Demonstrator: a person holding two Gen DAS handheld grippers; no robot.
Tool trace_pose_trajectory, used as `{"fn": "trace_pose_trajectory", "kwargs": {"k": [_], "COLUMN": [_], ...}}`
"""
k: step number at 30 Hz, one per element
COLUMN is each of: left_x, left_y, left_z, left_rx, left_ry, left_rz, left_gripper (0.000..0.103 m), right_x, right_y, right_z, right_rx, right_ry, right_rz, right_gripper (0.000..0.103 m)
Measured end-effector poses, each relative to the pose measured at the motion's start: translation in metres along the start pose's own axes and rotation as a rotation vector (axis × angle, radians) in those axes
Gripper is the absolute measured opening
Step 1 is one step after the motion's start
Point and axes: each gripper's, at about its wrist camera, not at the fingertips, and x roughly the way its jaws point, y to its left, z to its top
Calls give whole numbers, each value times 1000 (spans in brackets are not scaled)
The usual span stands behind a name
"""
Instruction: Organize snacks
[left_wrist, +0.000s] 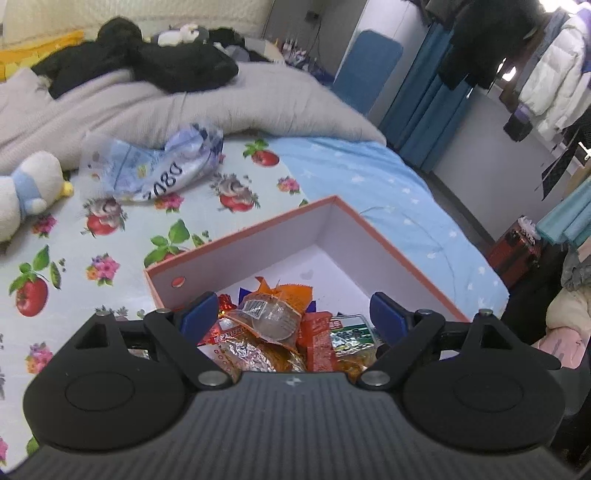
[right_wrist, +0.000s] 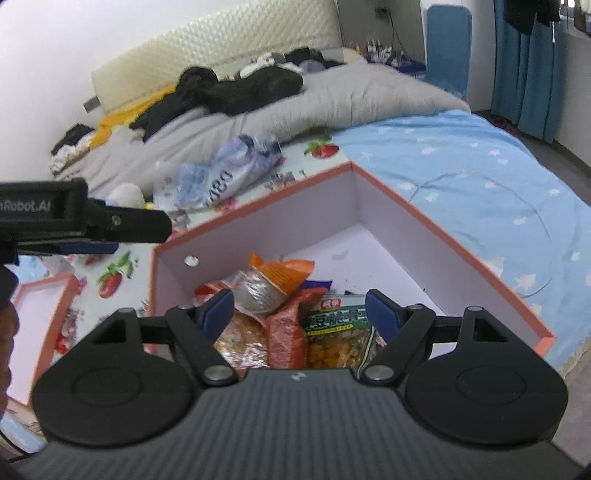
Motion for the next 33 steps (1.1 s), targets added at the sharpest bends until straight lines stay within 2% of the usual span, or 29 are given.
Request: {"fn": "trace_pose_trajectory", "kwargs": {"k": [10,18,27,33], "left_x": [-93,-153,-201,-216], "left_y": [-11,-22,-29,-35], "left_z": [-15,-40,-88,-117], "left_rx": [38,69,76,87], "left_ry": [-107,-181,-208,-204], "left_rz": [10,23,38,60], "left_gripper": [91,92,96,98], "right_x": [-78,-120,-158,-175], "right_y": [23,39,49,49], "right_z": [-8,-27,-48,-69], "right_rx": [-14,-38,-54,-54], "right_ry": [-115,-187,-236,-243], "right_rz": [4,-28,-35,-41], "right_gripper": [80,80,80,80]}}
